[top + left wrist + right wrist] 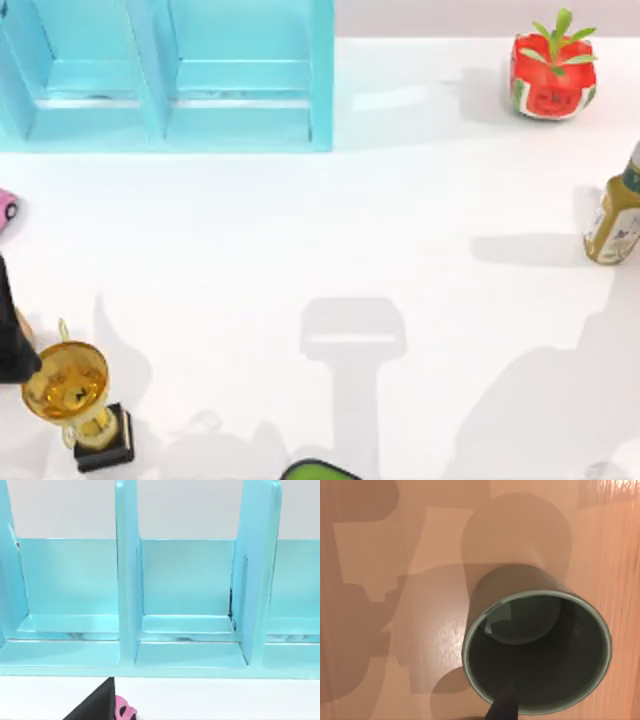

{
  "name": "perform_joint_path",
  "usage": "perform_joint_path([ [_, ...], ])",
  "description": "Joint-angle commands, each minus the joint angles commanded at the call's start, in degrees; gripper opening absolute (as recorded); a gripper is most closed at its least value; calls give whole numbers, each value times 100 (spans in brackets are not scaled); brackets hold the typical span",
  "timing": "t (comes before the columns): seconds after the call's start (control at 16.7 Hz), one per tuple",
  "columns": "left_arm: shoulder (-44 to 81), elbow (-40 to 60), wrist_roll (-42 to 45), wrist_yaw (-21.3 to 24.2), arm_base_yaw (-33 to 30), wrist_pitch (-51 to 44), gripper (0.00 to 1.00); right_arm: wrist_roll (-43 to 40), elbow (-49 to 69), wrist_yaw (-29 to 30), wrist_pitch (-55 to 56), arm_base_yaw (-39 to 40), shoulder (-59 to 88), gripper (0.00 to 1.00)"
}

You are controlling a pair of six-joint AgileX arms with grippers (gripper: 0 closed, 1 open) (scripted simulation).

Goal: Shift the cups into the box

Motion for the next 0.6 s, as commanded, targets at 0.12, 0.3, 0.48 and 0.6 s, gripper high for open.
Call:
perform_joint_path([
  [0.12,0,0,0,0,0,0,100,0,0,0,0,0,0,98],
  [0.3,0,0,0,0,0,0,100,0,0,0,0,0,0,100],
  [0.48,0,0,0,0,0,0,100,0,0,0,0,0,0,100],
  [0.6,0,0,0,0,0,0,100,0,0,0,0,0,0,100],
])
